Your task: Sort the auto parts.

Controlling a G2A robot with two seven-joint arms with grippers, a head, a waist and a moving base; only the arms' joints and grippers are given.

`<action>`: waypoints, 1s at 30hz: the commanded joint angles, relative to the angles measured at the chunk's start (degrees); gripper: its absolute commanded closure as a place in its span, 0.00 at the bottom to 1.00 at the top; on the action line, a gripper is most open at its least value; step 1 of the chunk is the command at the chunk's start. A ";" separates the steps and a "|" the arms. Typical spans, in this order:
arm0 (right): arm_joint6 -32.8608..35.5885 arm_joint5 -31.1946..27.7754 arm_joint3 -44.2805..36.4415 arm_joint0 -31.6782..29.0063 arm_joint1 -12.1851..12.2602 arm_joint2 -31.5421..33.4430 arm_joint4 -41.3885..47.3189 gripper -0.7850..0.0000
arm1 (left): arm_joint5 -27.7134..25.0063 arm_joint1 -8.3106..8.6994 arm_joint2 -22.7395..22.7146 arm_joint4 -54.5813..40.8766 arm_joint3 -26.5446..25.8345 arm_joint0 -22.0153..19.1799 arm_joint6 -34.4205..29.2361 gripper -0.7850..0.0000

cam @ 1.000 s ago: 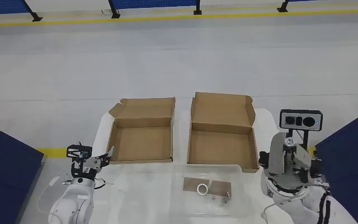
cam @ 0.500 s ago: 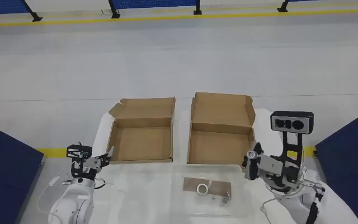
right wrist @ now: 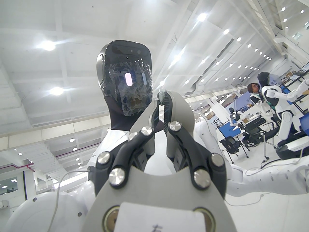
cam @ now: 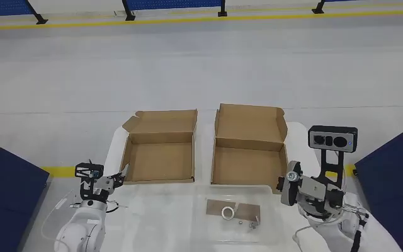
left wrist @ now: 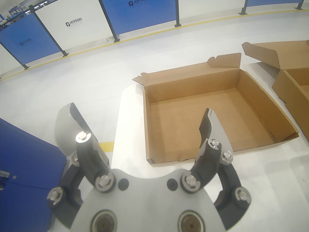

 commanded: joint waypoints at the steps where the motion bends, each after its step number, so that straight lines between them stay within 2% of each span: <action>1: -0.04 0.01 0.00 0.00 0.01 0.00 -0.03 1.00 | 0.00 0.00 0.00 0.00 0.00 0.00 0.00 0.00; 7: -0.64 0.80 -0.03 0.05 -0.05 0.34 -0.91 1.00 | 0.00 0.00 0.00 0.00 0.00 0.00 0.00 0.00; 16: -0.76 4.78 -1.16 -2.16 -0.28 6.76 -6.55 1.00 | 0.00 0.00 0.00 0.00 0.00 0.00 0.00 0.00; 22: 2.15 10.26 -0.34 -5.88 0.26 15.80 -12.41 1.00 | 0.00 0.00 0.00 0.00 0.00 0.00 0.00 0.00; 26: 6.07 15.50 -0.30 -9.27 0.82 23.84 -18.66 1.00 | 0.00 0.00 0.00 0.00 0.00 0.00 0.00 0.00; 30: 10.49 18.42 -1.10 -12.76 1.03 29.73 -20.38 1.00 | 0.00 0.00 0.00 0.00 0.00 0.00 0.00 0.00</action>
